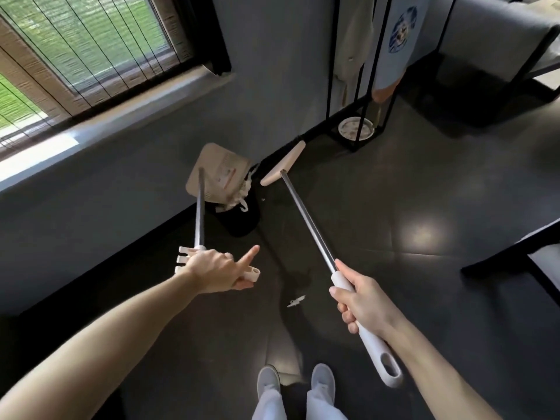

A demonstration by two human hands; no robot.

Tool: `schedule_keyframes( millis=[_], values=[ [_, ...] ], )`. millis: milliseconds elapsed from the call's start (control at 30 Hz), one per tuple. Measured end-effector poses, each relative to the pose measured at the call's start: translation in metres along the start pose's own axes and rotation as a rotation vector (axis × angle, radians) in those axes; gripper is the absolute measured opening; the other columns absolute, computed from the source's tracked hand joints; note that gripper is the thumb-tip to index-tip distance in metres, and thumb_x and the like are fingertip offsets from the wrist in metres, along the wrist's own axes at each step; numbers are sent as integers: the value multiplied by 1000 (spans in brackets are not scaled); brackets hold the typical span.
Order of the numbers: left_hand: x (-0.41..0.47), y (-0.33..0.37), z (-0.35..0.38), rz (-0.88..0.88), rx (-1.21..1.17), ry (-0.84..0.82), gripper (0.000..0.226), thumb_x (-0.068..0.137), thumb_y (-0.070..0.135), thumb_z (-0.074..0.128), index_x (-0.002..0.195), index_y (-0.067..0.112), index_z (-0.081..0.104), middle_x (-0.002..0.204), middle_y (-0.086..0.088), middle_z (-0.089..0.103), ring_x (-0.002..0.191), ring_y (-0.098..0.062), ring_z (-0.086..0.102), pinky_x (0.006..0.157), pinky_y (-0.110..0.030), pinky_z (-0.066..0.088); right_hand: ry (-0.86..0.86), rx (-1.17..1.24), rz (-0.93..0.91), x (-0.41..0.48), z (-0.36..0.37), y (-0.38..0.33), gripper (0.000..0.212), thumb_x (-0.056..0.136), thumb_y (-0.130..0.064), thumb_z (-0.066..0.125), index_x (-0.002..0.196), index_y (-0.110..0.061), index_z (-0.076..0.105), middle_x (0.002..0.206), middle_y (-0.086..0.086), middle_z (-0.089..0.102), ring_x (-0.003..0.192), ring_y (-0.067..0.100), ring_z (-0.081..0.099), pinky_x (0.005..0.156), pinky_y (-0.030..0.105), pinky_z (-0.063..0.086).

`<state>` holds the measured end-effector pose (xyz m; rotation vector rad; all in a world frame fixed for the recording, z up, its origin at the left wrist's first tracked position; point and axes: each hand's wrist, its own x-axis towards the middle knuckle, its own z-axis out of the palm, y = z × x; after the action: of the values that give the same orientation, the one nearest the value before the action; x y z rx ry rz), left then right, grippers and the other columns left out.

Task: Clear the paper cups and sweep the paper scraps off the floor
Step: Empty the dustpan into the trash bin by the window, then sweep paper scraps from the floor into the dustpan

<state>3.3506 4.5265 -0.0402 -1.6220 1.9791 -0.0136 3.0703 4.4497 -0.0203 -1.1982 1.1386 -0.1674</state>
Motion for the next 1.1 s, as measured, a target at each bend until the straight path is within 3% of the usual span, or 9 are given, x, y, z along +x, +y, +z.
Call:
schedule_keyframes(
  millis=[100, 167, 233, 400, 533, 667, 833, 1000, 1100],
  values=[
    [-12, -17, -3, -46, 68, 264, 87, 87, 70, -3, 150, 20, 30, 71, -4, 69, 54, -21, 68, 42, -26, 44, 1, -18, -2, -5, -7, 3, 62, 98, -7, 50, 150, -31, 28, 58, 2, 45, 43, 9, 40, 41, 23, 39],
    [-19, -18, -6, -91, -4, 343, 85, 93, 67, 5, 135, 12, 55, 45, -4, 56, 29, -21, 53, 28, -23, 39, 0, -4, -4, -7, -11, 3, 62, 97, -6, 50, 150, -30, 29, 59, 3, 45, 43, 9, 39, 40, 22, 39],
    [-27, -17, -14, -124, -62, 465, 78, 95, 64, 15, 132, 7, 54, 41, -5, 51, 24, -23, 48, 26, -23, 34, -6, -9, -20, -8, -15, 0, 62, 97, -5, 50, 150, -28, 29, 58, 2, 46, 42, 9, 40, 40, 22, 39],
    [-62, 5, -47, -363, -138, 502, 80, 94, 67, 16, 142, 10, 43, 47, -3, 56, 32, -27, 55, 30, -23, 30, -55, -5, -32, -15, -13, -4, 64, 97, -3, 50, 151, -28, 26, 61, 4, 42, 40, 8, 38, 38, 20, 36],
    [-91, 34, -68, -627, -371, 299, 80, 92, 64, 36, 150, 31, -9, 92, -6, 73, 81, -33, 70, 55, -32, 41, -96, -29, -59, -29, -10, -3, 65, 97, -4, 51, 152, -26, 25, 64, 5, 42, 40, 8, 38, 38, 20, 36],
    [-121, 62, -77, -852, -626, 366, 77, 91, 64, 41, 152, 41, -1, 87, -16, 70, 82, -39, 67, 69, -44, 55, -133, -64, -88, -47, -8, 0, 65, 97, -4, 51, 152, -25, 25, 64, 6, 43, 40, 7, 39, 37, 20, 36],
    [-172, 113, -68, -1155, -1217, 563, 66, 91, 64, 43, 149, 47, 16, 105, -3, 62, 93, -25, 64, 80, -43, 55, -186, -155, -112, -92, -2, 30, 64, 97, -5, 52, 152, -25, 25, 63, 4, 44, 39, 7, 40, 37, 20, 37],
    [-235, 189, -41, -1426, -1551, 705, 63, 95, 47, 52, 151, 30, 27, 103, -7, 64, 54, -9, 57, 47, -16, 45, -236, -181, -3, -140, -12, 77, 66, 97, 0, 51, 152, -25, 25, 61, 5, 38, 36, 6, 36, 34, 18, 32],
    [-276, 240, -26, -1599, -1707, 738, 66, 93, 22, 58, 151, 30, 27, 115, -10, 62, 56, -12, 54, 43, -22, 41, -293, -219, 76, -159, -16, 102, 65, 97, 2, 49, 152, -24, 27, 62, 4, 38, 32, 6, 34, 33, 16, 30]
  ],
)
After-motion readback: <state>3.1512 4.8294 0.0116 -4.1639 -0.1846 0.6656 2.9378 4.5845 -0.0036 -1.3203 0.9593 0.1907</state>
